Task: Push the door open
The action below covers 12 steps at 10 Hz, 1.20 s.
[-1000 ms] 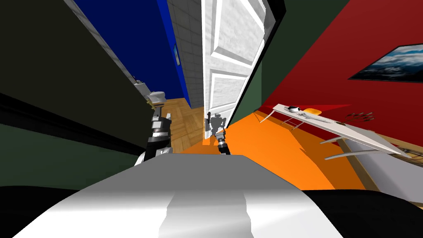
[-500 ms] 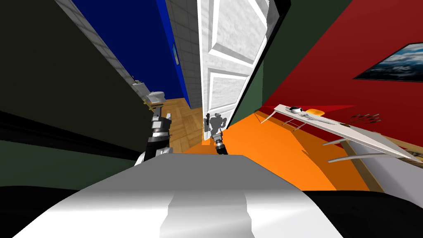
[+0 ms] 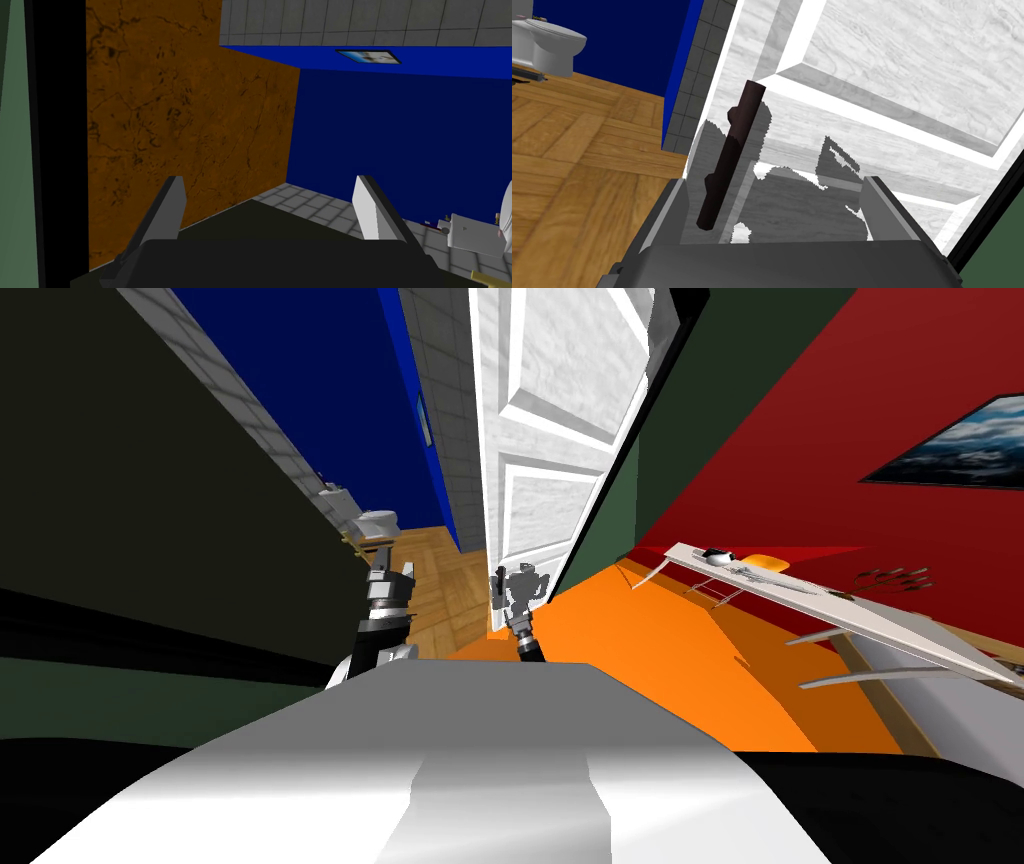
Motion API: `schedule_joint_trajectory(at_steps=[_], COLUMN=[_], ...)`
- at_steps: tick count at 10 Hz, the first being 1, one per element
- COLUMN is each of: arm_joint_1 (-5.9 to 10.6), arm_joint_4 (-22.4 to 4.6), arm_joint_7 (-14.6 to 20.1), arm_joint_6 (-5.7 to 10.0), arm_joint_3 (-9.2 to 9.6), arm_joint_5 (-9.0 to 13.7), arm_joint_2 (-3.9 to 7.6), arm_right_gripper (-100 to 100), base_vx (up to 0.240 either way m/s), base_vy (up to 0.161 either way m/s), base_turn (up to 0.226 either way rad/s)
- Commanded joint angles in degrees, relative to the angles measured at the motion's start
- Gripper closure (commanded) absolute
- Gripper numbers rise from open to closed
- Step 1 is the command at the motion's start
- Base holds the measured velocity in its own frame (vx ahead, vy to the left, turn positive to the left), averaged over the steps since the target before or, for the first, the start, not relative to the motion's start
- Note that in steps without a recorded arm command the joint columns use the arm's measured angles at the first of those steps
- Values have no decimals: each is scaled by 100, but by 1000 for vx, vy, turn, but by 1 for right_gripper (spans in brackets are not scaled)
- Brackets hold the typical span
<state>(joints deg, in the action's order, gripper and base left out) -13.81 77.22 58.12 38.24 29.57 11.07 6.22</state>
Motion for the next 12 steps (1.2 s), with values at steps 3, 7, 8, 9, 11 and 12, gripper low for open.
schedule_joint_trajectory(at_steps=[3,7,8,9,11,12], arm_joint_1=[150,296,328,359,422,454], arm_joint_4=[-432,-850,-940,-1030,-1210,-1300], arm_joint_7=[470,933,1033,1132,1331,1431], arm_joint_6=[99,188,207,226,264,283], arm_joint_3=[259,523,579,636,749,806], arm_joint_5=[43,87,96,106,125,134], arm_joint_2=[0,0,-1,-2,-4,-4], arm_right_gripper=[-100,-100,-100,-100,-100,-100], base_vx=[100,94,90,83,81,82], base_vy=[-38,-36,-47,-36,-34,-37], base_turn=[8,8,7,8,6,6])
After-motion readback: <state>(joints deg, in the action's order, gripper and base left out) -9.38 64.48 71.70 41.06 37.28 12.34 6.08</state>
